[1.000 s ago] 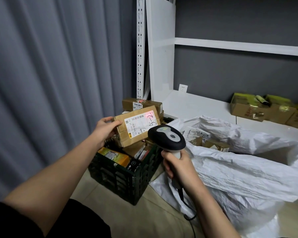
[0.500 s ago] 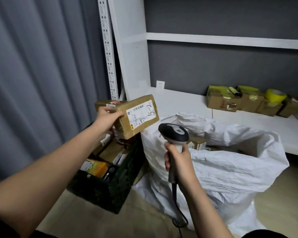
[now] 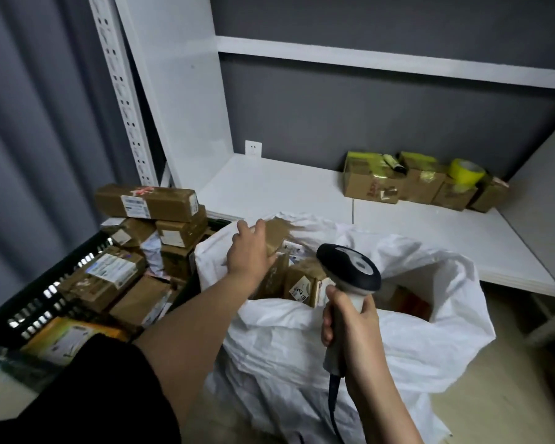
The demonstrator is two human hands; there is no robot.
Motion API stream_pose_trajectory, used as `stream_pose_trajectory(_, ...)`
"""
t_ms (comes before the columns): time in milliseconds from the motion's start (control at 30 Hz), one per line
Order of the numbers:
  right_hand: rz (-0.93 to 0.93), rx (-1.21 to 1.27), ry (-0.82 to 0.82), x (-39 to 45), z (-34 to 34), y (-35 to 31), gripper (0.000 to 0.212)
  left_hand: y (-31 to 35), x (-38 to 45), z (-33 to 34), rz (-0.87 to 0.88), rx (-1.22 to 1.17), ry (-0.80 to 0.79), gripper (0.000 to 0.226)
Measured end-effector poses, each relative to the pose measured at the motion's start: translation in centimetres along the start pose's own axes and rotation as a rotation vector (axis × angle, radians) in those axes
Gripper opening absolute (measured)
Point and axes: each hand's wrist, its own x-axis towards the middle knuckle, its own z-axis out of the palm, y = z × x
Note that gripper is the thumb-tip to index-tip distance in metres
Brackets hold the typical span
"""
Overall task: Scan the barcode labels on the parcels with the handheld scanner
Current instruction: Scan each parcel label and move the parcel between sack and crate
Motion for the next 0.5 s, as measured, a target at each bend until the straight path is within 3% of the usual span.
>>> stream_pose_trajectory(100, 0.033, -0.009, -0.014, 0.2, 0.1, 0.9, 0.015, -0.1, 0.3, 1.2, -0.064, 0.009, -0.166, 0.061)
stream_pose_trajectory(200, 0.050, -0.029, -0.024, 0.1, 0.7, 1.2, 0.016, -0.3, -0.1, 0.6, 0.051, 0.079, -0.317, 0.049)
stream_pose_trajectory(400, 0.053, -0.032, -0.097, -0.8, 4.2, 1.4, 0.017, -6.1, -0.2, -3.6, 0.067, 0.028, -0.212, 0.031)
stream_pose_trajectory(500, 0.055, -0.042, -0.202, -1.2, 8.0, 2.1, 0.015, -11.9, -0.4, -6.3, -0.019, 0.042, -0.149, 0.021)
